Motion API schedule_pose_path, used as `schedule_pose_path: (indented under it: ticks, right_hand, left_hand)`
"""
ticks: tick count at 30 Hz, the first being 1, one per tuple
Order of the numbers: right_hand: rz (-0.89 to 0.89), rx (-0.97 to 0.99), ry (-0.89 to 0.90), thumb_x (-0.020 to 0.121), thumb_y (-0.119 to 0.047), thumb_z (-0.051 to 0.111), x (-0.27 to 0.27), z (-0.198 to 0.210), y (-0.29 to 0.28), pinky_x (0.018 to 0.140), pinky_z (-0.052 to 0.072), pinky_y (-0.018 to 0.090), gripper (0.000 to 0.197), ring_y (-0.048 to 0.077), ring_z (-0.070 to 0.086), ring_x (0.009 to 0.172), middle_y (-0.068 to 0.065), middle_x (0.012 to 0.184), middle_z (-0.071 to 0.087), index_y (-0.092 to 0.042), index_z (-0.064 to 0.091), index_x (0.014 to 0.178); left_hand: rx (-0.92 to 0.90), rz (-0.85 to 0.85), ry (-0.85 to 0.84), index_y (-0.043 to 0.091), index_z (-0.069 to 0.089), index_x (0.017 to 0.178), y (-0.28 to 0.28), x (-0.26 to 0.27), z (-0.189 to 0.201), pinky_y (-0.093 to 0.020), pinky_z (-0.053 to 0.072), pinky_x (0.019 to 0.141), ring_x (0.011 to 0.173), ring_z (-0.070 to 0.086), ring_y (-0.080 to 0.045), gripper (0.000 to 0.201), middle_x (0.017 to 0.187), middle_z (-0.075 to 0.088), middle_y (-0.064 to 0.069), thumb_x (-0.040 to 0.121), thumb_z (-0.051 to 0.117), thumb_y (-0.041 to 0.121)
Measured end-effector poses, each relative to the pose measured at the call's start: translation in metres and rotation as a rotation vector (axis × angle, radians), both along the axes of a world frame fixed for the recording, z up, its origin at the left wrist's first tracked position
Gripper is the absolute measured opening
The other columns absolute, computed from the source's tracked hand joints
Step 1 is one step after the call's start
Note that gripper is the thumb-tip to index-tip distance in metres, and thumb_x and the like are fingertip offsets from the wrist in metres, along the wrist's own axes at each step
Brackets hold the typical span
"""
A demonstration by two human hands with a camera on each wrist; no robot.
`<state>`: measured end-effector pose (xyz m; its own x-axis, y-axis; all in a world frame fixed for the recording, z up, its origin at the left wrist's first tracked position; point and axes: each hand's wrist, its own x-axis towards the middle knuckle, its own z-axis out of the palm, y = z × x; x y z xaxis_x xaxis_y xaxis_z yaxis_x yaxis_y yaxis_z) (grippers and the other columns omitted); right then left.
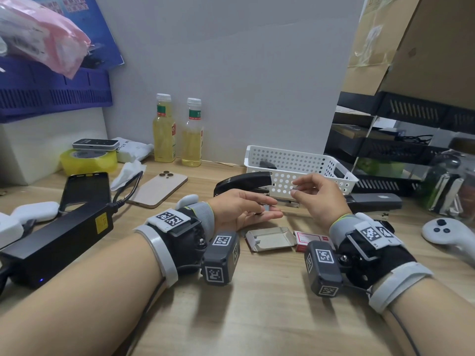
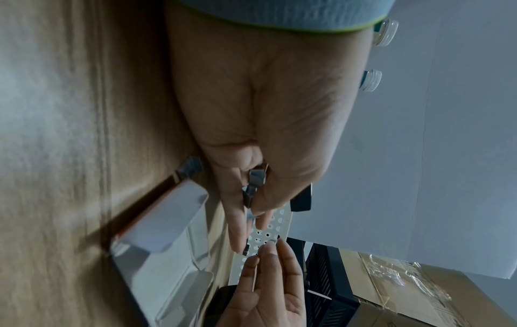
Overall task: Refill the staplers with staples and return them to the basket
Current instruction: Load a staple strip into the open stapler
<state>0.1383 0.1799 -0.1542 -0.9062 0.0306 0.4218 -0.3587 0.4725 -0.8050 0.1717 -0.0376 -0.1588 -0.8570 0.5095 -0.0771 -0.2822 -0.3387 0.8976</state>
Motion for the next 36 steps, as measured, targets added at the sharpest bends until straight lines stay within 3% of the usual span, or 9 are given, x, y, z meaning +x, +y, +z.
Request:
schedule_pose_path:
  ticks: [8,17,21,25,33,36]
  right_hand:
    - [-0.004,-0.016,-0.025,0.081,-0.003,0.076,0.0050,0.0023,-0.0012,0.084,0.055,0.022,0.013,0.010,0.069,0.084,0.001,0.090,0.075,-0.008,0.076,0.092]
    - [0.046,0.012,-0.052,0.085,-0.010,0.074,0.0037,0.0016,-0.0027,0.089,0.055,0.026,0.016,0.015,0.072,0.091,0.001,0.094,0.076,-0.020,0.079,0.095]
    - [0.045,0.045,-0.020,0.087,-0.013,0.073,0.0035,0.0027,-0.0009,0.078,0.051,0.014,0.020,0.010,0.070,0.084,-0.004,0.093,0.074,-0.024,0.077,0.104]
    - [0.076,0.040,-0.024,0.085,-0.010,0.074,0.0010,0.0003,-0.0014,0.087,0.055,0.027,0.030,0.015,0.070,0.086,0.001,0.092,0.073,-0.022,0.071,0.112]
    - [0.066,0.094,-0.114,0.081,-0.005,0.076,0.0003,-0.0029,-0.0026,0.093,0.056,0.033,0.017,0.012,0.073,0.088,-0.001,0.088,0.077,-0.015,0.076,0.095]
    - [0.063,0.113,-0.110,0.081,-0.008,0.077,0.0013,-0.0031,-0.0020,0.093,0.056,0.033,0.016,0.009,0.073,0.086,-0.004,0.086,0.077,-0.020,0.076,0.092]
  left_hand:
    - [-0.014,-0.008,-0.018,-0.017,0.055,0.122,-0.0014,-0.0012,0.0017,-0.035,0.055,0.094,0.113,0.065,-0.042,0.033,0.125,0.059,-0.037,0.095,0.037,-0.019]
    - [-0.028,0.001,-0.004,-0.017,0.056,0.123,-0.0021,0.0001,0.0014,-0.036,0.053,0.096,0.114,0.064,-0.042,0.033,0.127,0.058,-0.036,0.094,0.040,-0.019]
    - [-0.017,-0.004,-0.005,-0.017,0.056,0.123,-0.0018,-0.0007,0.0011,-0.036,0.053,0.096,0.114,0.064,-0.042,0.033,0.127,0.059,-0.036,0.094,0.039,-0.019]
    - [-0.012,0.007,0.004,-0.018,0.057,0.121,-0.0006,-0.0014,0.0005,-0.035,0.054,0.095,0.113,0.065,-0.042,0.033,0.125,0.060,-0.036,0.094,0.038,-0.020]
    - [-0.017,0.000,0.002,-0.017,0.058,0.120,-0.0017,-0.0031,-0.0016,-0.036,0.049,0.100,0.116,0.063,-0.042,0.032,0.126,0.059,-0.036,0.094,0.039,-0.019]
    - [-0.009,0.005,0.004,-0.017,0.058,0.119,-0.0014,-0.0039,-0.0024,-0.036,0.048,0.102,0.116,0.063,-0.043,0.032,0.127,0.058,-0.037,0.094,0.038,-0.020]
